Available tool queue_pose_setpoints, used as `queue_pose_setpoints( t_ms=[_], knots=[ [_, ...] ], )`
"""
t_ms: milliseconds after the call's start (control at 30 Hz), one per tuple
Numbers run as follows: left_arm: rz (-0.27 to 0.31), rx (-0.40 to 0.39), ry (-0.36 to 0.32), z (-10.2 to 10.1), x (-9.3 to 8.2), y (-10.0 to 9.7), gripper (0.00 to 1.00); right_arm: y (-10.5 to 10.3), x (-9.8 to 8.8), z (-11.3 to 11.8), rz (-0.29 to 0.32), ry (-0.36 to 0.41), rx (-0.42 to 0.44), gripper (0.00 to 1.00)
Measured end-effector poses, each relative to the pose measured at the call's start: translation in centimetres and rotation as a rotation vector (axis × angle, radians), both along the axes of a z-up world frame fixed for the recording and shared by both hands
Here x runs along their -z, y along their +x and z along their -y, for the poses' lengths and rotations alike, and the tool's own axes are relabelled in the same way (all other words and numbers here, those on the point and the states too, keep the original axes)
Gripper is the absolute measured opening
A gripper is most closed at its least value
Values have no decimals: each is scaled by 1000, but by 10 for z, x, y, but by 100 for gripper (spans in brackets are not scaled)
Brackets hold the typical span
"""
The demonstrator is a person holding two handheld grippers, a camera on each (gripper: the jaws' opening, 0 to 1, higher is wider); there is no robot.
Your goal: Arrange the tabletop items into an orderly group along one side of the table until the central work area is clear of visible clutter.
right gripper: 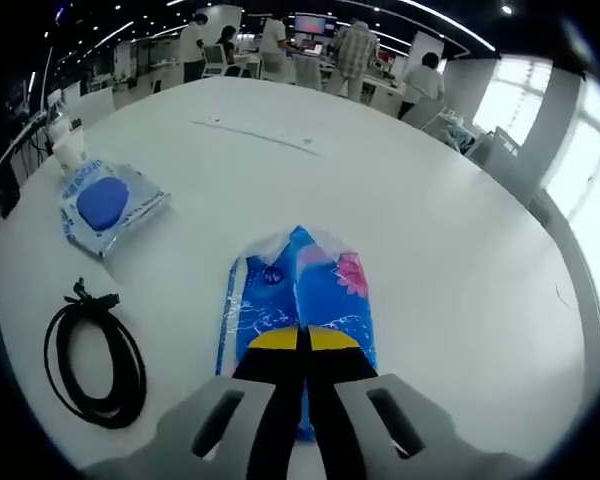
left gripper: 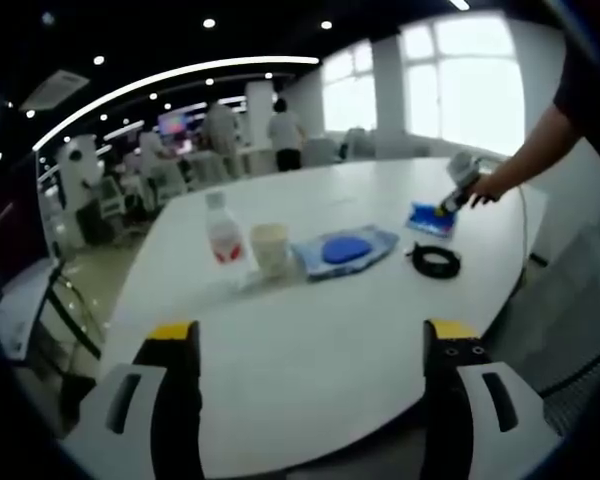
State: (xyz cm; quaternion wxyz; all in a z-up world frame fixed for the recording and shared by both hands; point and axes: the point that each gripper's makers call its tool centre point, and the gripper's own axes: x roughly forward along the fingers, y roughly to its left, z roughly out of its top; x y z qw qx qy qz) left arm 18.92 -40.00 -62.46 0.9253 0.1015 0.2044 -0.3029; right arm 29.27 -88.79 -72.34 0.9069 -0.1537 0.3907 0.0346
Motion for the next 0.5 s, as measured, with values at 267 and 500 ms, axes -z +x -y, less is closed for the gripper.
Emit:
queue_pose_setpoints(
  t_ms=[267, 500],
  knots=[
    [3, 1, -1, 0, -1, 0, 88, 4, -14, -5, 24, -26, -76, 0],
    [7, -5, -6, -1, -2, 1, 88, 8, -25, -17, 32, -64, -214, 0]
  ],
)
